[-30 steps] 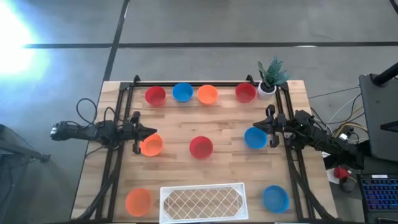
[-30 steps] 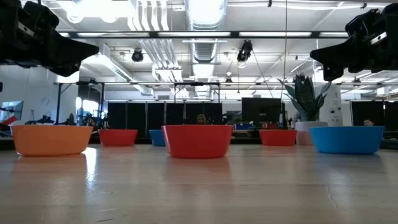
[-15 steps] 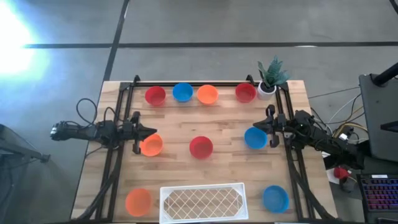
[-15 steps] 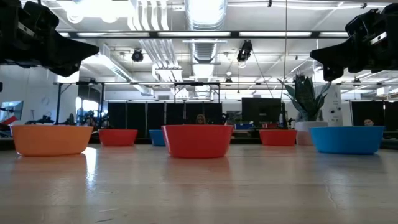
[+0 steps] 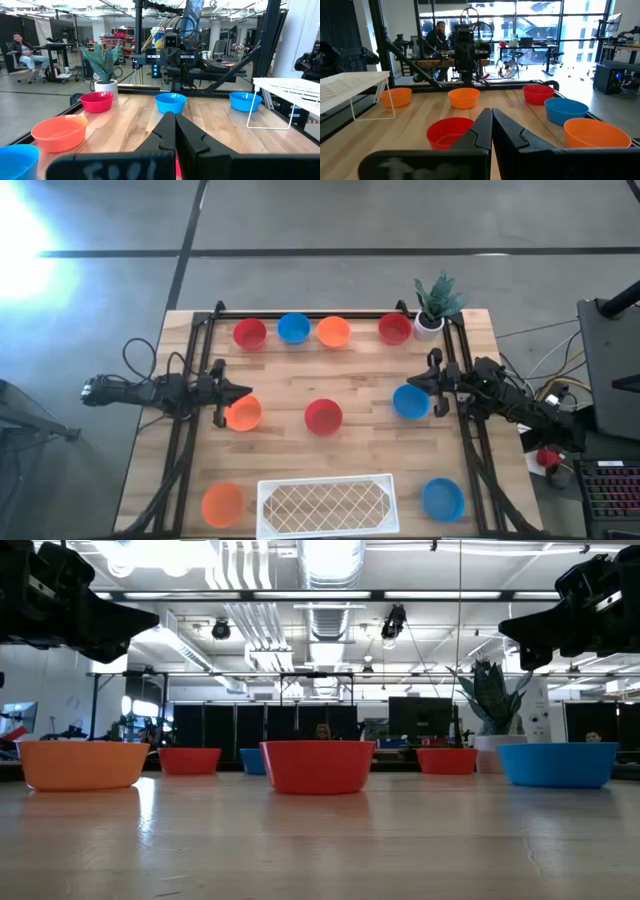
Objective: Pick & Place Mini bowls
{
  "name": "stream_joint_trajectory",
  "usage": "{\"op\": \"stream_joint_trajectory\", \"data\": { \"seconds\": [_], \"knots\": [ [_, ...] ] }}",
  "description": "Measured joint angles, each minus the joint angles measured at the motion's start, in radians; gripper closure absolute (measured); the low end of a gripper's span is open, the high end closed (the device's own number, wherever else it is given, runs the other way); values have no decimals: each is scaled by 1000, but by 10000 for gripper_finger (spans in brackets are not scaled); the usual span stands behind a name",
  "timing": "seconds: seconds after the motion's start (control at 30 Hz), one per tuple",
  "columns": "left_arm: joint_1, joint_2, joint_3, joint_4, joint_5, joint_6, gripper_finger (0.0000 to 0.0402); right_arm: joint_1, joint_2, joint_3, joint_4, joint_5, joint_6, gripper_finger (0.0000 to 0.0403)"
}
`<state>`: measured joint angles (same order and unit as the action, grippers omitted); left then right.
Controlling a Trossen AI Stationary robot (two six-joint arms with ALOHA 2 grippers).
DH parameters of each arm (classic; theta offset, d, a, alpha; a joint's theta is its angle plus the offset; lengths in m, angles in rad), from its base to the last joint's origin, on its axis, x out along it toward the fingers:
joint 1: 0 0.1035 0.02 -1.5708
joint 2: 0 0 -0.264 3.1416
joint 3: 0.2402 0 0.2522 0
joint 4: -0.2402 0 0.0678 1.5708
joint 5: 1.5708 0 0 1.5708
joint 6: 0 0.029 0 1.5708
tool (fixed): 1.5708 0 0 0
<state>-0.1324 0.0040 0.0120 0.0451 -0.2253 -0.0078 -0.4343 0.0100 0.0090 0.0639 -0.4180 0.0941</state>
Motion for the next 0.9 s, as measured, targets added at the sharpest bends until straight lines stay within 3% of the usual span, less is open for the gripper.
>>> {"op": "stream_joint_trajectory", "data": {
  "seconds": [0.13,0.33,0.5,0.9],
  "knots": [
    [0,0,0,0,0,0,402,0,0,0,0,0,225,394],
    [0,0,0,0,0,0,402,0,0,0,2,-6,320,394],
    [0,0,0,0,0,0,402,0,0,0,47,-7,274,394],
    [0,0,0,0,0,0,402,0,-1,0,359,-1,273,394]
  ]
}}
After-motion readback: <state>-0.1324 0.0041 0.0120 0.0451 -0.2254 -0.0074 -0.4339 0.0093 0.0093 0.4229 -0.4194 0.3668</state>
